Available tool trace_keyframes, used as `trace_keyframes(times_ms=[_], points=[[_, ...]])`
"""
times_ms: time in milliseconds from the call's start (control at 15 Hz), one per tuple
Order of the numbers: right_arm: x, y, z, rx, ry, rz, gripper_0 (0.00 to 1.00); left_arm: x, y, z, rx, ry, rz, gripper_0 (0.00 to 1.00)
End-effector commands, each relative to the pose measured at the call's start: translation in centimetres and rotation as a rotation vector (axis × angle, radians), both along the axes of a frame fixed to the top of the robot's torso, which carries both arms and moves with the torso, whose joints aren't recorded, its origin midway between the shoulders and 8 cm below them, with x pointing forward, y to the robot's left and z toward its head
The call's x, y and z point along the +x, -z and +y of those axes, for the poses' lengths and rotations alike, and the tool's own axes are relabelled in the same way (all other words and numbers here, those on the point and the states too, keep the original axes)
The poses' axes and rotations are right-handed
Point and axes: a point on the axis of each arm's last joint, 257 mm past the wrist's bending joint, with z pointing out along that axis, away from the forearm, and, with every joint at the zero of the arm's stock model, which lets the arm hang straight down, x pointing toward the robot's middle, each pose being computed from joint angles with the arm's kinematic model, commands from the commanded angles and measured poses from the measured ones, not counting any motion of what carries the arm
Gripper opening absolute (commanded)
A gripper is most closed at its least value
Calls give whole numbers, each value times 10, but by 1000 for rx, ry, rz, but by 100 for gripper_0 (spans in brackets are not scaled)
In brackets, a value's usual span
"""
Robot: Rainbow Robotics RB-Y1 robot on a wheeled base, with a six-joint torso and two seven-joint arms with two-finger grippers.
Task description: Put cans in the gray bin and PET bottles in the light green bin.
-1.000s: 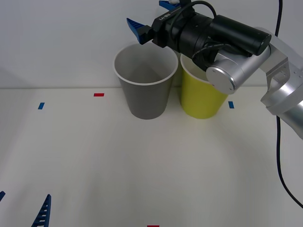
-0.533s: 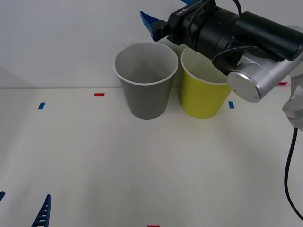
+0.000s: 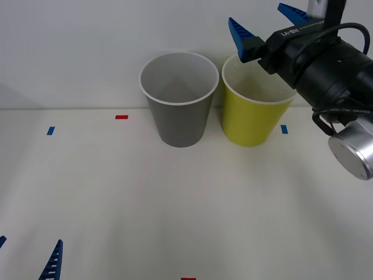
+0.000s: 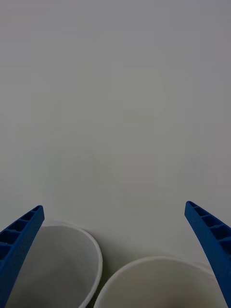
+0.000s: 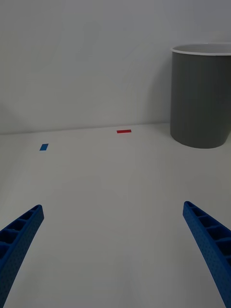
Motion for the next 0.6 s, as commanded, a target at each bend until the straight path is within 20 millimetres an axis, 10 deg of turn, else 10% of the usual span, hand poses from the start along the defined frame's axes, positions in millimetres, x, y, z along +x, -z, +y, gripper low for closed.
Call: trace_keyframes(times_ms=[67,600], points=[[-21,20,-34,19,66,22,100,0,0,0,0,0,0,100],[-68,96,-81,63,150,156,100,0,0,0,0,0,0,100]])
